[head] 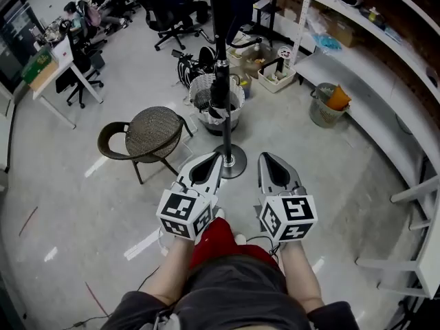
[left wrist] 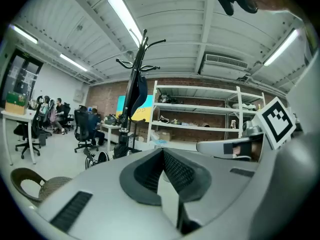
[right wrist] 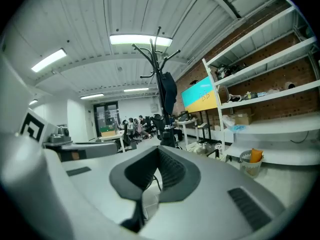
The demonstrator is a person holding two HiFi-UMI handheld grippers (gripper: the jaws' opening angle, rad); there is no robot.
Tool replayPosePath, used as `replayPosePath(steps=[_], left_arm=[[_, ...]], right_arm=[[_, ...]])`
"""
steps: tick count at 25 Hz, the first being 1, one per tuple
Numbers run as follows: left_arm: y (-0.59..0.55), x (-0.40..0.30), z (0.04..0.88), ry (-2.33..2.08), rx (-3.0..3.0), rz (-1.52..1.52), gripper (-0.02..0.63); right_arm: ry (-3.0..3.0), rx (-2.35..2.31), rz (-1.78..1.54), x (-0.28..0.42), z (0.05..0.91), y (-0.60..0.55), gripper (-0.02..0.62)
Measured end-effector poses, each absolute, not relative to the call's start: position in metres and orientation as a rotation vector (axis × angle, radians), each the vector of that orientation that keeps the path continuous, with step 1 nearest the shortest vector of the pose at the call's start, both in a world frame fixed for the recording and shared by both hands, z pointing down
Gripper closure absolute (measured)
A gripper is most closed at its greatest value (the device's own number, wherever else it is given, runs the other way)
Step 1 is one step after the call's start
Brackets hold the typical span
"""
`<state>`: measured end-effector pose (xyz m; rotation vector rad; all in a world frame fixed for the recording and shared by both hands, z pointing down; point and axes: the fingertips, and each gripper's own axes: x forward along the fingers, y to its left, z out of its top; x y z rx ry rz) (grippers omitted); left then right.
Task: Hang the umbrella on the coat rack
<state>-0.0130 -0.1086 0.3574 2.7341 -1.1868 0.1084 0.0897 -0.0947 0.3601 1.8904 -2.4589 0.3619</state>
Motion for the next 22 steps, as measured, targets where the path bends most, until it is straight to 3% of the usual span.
replayPosePath(steps=[22], left_arm=[[-0.102,-0.013,0.303,-1.233,2.837,0.068,0.594]], right_arm=[[-2.651,1.864,0.163,0.089,0.292,-0.075,0.578]])
